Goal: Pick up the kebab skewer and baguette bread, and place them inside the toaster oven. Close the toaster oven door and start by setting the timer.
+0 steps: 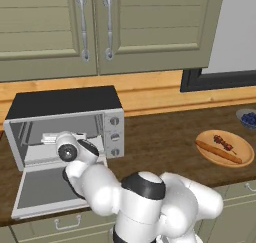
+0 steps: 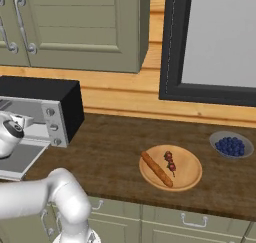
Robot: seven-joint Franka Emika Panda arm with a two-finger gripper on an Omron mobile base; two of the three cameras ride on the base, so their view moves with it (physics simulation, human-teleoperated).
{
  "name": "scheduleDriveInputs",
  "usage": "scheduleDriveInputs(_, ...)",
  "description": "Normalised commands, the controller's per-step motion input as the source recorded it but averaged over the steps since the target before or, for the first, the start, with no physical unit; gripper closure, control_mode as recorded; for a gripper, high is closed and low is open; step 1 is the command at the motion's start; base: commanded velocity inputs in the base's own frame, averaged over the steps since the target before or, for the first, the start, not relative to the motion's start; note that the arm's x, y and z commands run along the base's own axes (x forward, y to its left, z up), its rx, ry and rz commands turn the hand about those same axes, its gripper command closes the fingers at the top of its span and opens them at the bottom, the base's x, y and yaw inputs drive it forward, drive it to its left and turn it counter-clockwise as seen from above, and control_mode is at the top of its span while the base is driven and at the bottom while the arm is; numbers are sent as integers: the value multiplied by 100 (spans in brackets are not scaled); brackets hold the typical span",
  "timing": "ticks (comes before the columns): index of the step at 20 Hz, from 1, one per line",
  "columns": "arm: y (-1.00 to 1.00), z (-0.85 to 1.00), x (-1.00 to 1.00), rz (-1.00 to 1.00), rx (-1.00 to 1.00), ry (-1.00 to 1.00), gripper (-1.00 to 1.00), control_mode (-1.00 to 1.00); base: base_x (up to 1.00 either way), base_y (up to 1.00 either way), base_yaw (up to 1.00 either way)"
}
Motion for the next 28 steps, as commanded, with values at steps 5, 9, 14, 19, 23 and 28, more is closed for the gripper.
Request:
scheduleDriveInputs(5,8,-31,0,0,-3,5,-100,-100,0,0,0)
scheduleDriveInputs(9,5,-46,-13,0,-4,4,-100,-100,0,0,0)
scheduleDriveInputs(14,2,-60,-34,0,-6,10,-100,-100,0,0,0)
scheduleDriveInputs(19,0,-47,-33,0,-2,20,-100,-100,0,0,0)
scheduleDriveInputs(23,5,-72,-52,0,-2,25,-100,-100,0,0,0)
scheduleDriveInputs(28,1,-75,-51,0,-3,22,-100,-100,0,0,0)
